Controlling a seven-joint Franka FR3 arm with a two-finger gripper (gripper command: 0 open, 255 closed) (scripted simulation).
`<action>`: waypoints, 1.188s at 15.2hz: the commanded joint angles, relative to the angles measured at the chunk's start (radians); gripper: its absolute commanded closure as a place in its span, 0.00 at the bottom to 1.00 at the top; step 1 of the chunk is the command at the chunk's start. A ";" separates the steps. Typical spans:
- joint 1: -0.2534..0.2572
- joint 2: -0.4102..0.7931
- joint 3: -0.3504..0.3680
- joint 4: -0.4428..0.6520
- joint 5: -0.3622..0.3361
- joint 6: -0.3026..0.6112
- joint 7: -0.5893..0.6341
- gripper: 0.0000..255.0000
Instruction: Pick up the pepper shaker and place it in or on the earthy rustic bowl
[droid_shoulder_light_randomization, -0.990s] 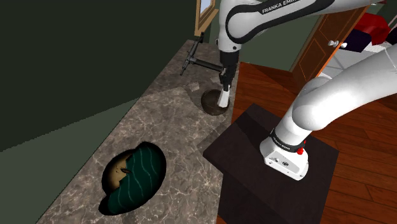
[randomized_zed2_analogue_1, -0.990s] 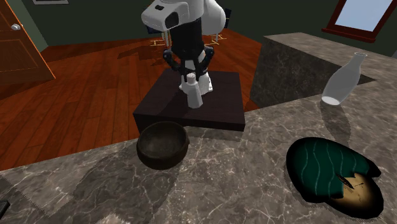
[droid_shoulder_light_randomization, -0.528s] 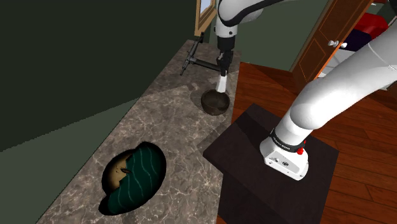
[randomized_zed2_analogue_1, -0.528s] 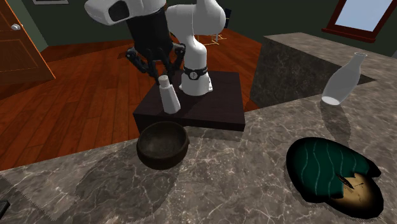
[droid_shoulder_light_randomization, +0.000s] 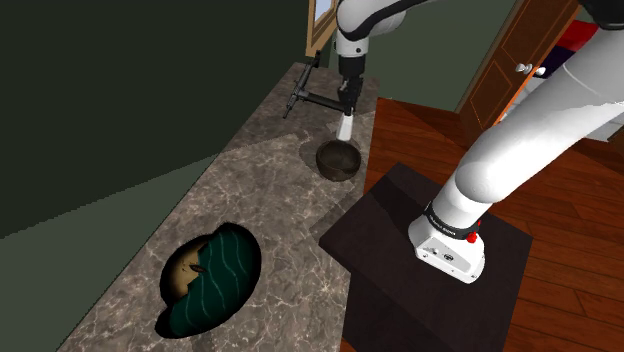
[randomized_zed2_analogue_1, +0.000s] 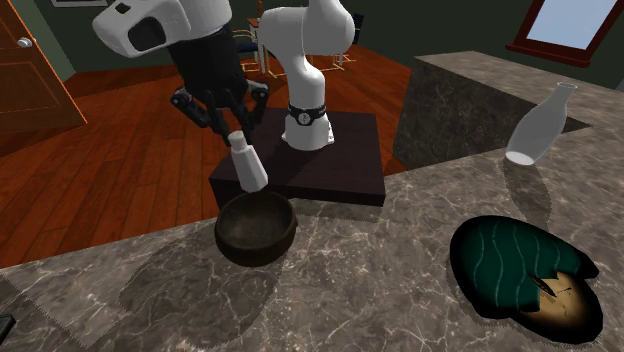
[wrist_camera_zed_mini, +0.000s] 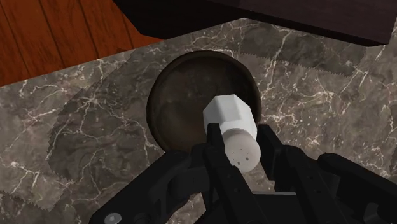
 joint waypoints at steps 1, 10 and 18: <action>0.000 0.010 -0.001 -0.015 0.000 0.026 -0.001 1.00; 0.000 0.076 -0.003 -0.078 0.005 0.154 -0.006 1.00; 0.001 0.130 -0.004 -0.110 0.010 0.240 -0.011 1.00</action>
